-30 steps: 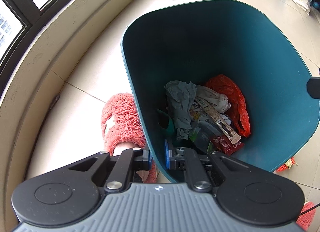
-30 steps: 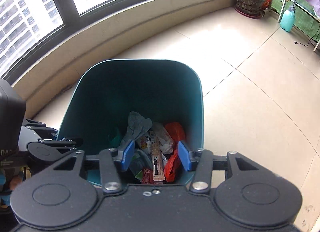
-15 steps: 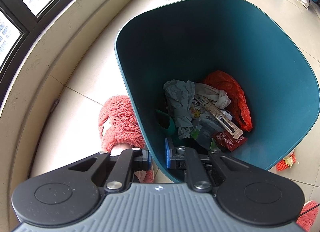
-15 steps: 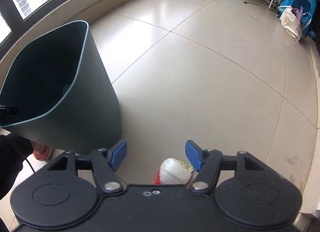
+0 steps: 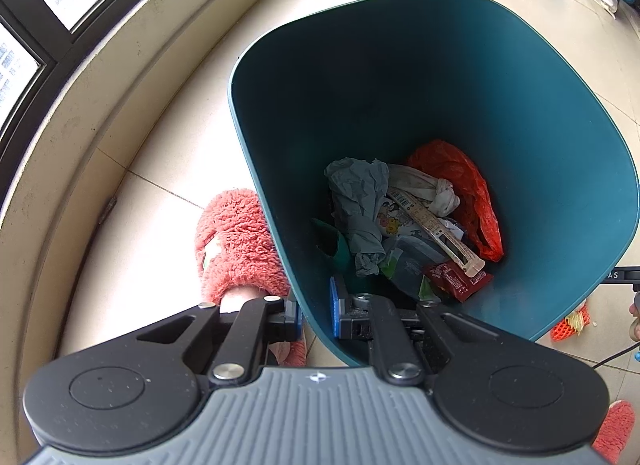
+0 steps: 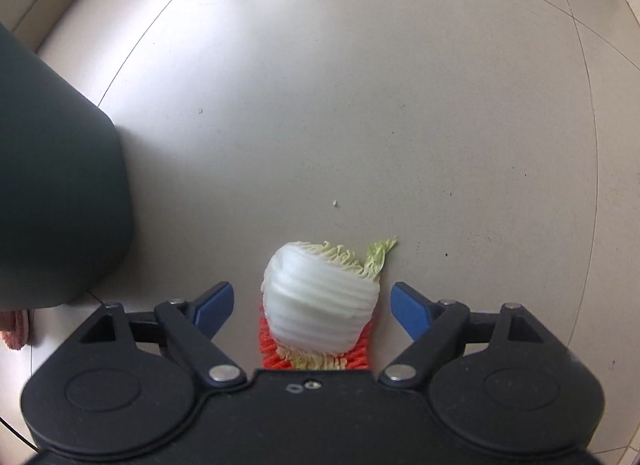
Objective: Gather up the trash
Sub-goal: 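Lower the right tool to the white cabbage and grasp it, then lift the cabbage into the teal bin and open the right tool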
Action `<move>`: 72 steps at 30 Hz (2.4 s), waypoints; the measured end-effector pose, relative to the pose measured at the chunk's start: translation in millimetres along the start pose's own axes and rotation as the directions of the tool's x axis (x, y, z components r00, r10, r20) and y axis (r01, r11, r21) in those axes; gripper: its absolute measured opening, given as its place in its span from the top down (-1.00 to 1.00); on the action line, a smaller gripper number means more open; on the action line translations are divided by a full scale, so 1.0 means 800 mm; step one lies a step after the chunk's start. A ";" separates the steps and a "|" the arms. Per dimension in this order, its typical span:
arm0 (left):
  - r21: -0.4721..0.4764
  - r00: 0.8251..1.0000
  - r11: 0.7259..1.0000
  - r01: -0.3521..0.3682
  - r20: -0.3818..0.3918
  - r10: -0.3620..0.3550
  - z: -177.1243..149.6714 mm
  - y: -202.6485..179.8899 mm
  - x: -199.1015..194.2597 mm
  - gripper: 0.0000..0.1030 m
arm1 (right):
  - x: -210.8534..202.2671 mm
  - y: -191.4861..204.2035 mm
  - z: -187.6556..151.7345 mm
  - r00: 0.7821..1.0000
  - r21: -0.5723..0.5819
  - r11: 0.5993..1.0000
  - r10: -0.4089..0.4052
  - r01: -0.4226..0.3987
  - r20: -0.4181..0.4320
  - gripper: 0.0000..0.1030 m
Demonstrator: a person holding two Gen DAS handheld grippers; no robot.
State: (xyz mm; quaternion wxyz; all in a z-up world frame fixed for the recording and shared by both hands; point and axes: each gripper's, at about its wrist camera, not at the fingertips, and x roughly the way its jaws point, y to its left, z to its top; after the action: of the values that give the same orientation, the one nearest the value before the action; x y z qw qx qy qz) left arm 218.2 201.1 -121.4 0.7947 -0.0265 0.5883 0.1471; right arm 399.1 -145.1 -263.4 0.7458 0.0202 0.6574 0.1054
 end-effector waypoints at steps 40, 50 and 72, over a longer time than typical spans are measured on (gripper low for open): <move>0.009 1.000 1.000 0.006 0.012 -0.006 -0.001 0.001 -0.001 0.77 | -0.120 -0.006 -0.003 0.994 -0.110 0.992 -0.045 0.056 0.100 -0.46; 0.016 1.000 1.000 -0.001 0.018 0.001 -0.002 -0.001 0.000 0.77 | -0.146 -0.006 -0.008 0.999 -0.072 0.997 0.017 -0.014 0.043 -0.46; 0.010 0.999 1.000 0.026 0.020 -0.026 -0.001 0.004 -0.002 0.76 | -0.351 0.293 0.049 0.906 -0.490 0.846 0.356 -0.209 0.228 -0.46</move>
State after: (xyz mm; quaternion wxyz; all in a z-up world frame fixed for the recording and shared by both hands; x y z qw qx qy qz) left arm 216.2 203.8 -119.8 0.8025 -0.0291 0.5807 0.1342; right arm 375.6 36.3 55.5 0.7991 -0.0410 0.4784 0.3616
